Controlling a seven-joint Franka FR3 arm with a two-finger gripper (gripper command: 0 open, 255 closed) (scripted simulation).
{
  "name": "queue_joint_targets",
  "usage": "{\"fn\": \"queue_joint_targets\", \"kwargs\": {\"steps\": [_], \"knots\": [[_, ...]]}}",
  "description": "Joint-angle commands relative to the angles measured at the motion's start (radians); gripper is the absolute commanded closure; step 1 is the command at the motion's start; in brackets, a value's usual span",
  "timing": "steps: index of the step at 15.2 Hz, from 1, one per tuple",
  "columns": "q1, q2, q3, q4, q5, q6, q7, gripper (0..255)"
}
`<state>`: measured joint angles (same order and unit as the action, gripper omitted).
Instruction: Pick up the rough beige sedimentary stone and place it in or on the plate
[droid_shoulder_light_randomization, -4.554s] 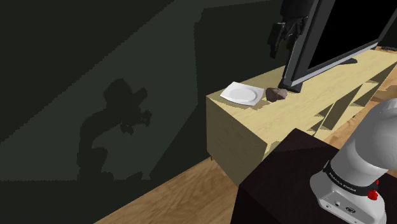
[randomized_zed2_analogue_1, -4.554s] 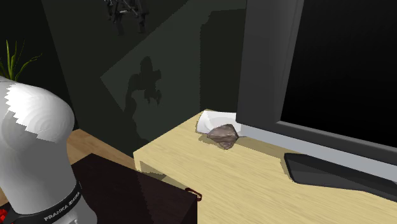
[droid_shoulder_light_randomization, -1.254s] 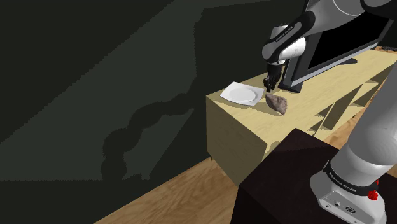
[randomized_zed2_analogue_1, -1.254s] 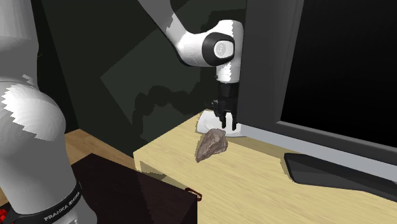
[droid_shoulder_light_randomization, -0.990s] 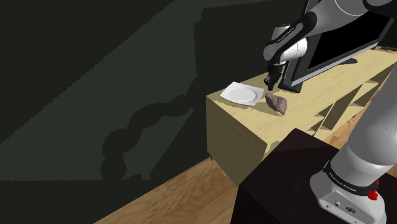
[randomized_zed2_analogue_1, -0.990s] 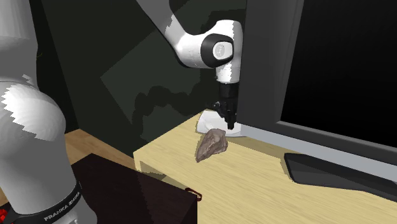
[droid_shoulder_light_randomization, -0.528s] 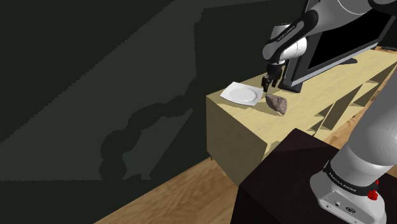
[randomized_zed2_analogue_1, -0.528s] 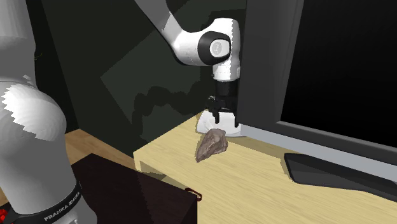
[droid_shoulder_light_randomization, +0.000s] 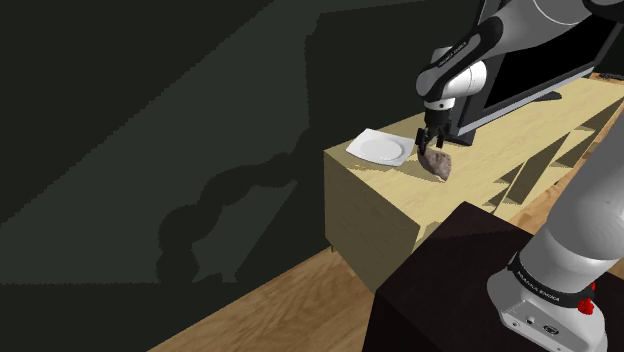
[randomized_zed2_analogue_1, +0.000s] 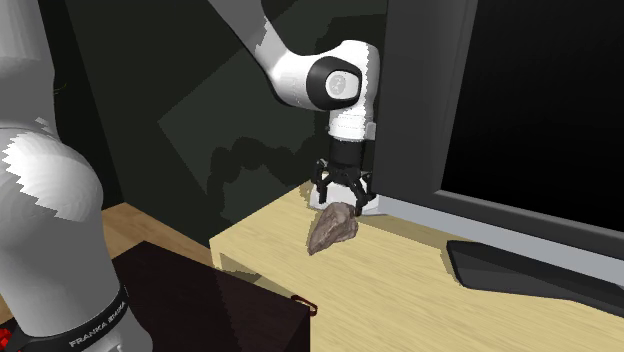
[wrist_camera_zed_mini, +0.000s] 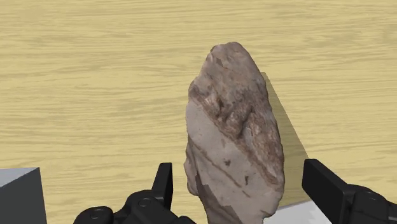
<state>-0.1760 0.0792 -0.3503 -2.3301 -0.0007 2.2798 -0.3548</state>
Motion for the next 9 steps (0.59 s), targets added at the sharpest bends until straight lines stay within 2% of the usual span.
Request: {"fn": "queue_joint_targets", "kwargs": {"steps": [1,2,9], "knots": [[-0.001,0.016,0.001,-0.015,0.008,0.016,-0.003,0],[-0.002,0.03,0.002,-0.023,0.015,0.038,-0.008,0],[-0.002,0.03,0.002,-0.023,0.014,0.037,-0.008,0]]}}
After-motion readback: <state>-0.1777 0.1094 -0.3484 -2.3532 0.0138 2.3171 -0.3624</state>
